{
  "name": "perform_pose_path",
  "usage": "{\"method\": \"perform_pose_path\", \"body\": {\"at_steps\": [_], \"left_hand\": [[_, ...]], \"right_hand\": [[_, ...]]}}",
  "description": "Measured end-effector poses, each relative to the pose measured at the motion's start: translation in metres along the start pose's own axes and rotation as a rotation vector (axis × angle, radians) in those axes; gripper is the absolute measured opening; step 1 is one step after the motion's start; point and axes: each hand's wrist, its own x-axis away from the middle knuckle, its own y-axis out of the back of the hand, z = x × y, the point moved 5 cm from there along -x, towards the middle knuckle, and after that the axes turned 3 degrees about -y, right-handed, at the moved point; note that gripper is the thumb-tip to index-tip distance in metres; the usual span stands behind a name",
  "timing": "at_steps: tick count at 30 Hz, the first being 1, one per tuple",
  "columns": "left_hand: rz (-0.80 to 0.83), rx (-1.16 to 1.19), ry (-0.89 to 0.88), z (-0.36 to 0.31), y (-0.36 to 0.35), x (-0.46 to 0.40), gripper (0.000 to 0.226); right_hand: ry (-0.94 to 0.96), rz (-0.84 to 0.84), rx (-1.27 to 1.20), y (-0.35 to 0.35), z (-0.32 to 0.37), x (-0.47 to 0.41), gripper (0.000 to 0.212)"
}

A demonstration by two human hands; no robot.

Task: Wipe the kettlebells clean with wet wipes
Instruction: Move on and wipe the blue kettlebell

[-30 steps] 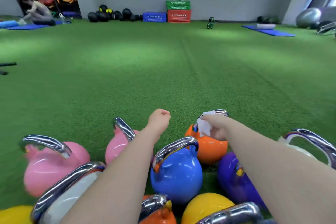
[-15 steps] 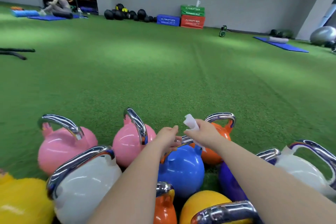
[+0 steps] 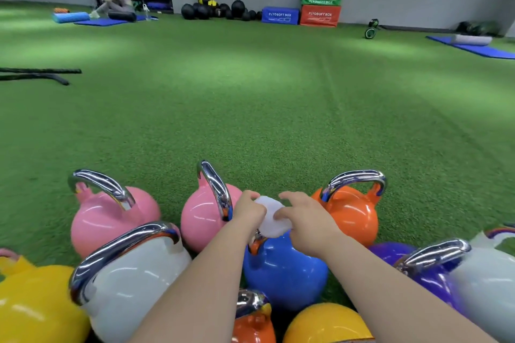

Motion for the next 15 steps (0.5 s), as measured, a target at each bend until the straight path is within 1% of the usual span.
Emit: {"method": "perform_pose_path", "body": {"at_steps": [1, 3, 4, 5, 6, 7, 8, 10, 11, 13, 15], "left_hand": [[-0.027, -0.120, -0.024, 0.002, 0.002, 0.000, 0.043], [-0.164, -0.310, -0.072, 0.001, 0.011, 0.004, 0.043], [-0.231, -0.350, -0.132, -0.001, 0.013, 0.006, 0.043], [-0.270, -0.363, -0.217, -0.005, 0.013, 0.008, 0.041], [-0.255, -0.377, -0.293, -0.008, 0.008, 0.008, 0.039], [-0.199, -0.400, -0.353, -0.012, 0.000, 0.008, 0.035], [-0.116, -0.442, -0.385, -0.014, -0.010, 0.008, 0.032], [0.061, -0.556, -0.417, -0.016, -0.029, 0.009, 0.028], [0.130, -0.602, -0.422, -0.016, -0.035, 0.010, 0.028], [0.206, -0.694, -0.466, -0.017, -0.045, 0.009, 0.024], [0.229, -0.738, -0.503, -0.016, -0.049, 0.006, 0.017]], "right_hand": [[-0.002, -0.042, 0.012, -0.001, -0.002, 0.004, 0.050], [-0.020, -0.120, -0.002, -0.002, -0.004, 0.011, 0.046], [-0.041, -0.129, -0.015, -0.004, -0.005, 0.013, 0.046], [-0.056, -0.129, -0.021, -0.005, -0.005, 0.015, 0.051], [-0.065, -0.130, -0.033, -0.007, -0.005, 0.017, 0.059], [-0.080, -0.132, -0.057, -0.010, -0.006, 0.019, 0.064], [-0.112, -0.134, -0.097, -0.011, -0.007, 0.021, 0.061], [-0.190, -0.118, -0.180, -0.015, -0.012, 0.025, 0.045], [-0.213, -0.105, -0.223, -0.018, -0.015, 0.027, 0.042], [-0.250, -0.101, -0.307, -0.022, -0.018, 0.028, 0.041], [-0.303, -0.167, -0.425, -0.020, -0.022, 0.027, 0.040]]}}
